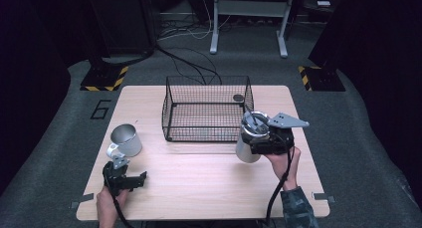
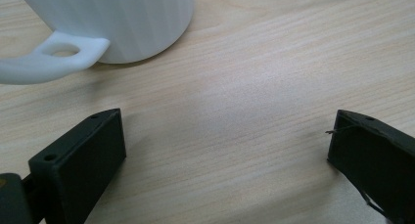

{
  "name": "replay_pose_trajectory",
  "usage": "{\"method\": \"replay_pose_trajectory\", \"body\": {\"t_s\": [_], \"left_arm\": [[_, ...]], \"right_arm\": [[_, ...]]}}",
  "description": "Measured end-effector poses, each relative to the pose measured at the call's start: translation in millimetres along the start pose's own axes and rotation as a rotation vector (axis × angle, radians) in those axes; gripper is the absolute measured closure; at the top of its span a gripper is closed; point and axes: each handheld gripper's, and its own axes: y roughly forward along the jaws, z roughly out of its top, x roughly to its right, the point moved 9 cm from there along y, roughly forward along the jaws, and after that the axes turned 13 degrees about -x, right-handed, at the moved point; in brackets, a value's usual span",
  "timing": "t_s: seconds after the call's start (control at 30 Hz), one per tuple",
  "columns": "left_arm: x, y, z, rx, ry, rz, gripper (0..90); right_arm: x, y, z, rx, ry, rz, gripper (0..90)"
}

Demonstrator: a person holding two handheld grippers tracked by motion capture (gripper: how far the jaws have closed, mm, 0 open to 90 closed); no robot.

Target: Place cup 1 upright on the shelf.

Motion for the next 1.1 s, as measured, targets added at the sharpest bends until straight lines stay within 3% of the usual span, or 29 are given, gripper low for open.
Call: {"method": "replay_pose_trajectory", "body": {"t_s": [0.6,1.1], "left_arm": [[0.0,0.0,0.0,-0.001,0.001,-0.001,0.4],[0.0,0.0,0.0,0.0,0.0,-0.001,0.4]], "right_arm": [[3.7,6.9,41.9,0.01,-0.01,0.021,3.4],[8.4,17.5,64.3,0.006,-0.015,0.029,3.4]]}}
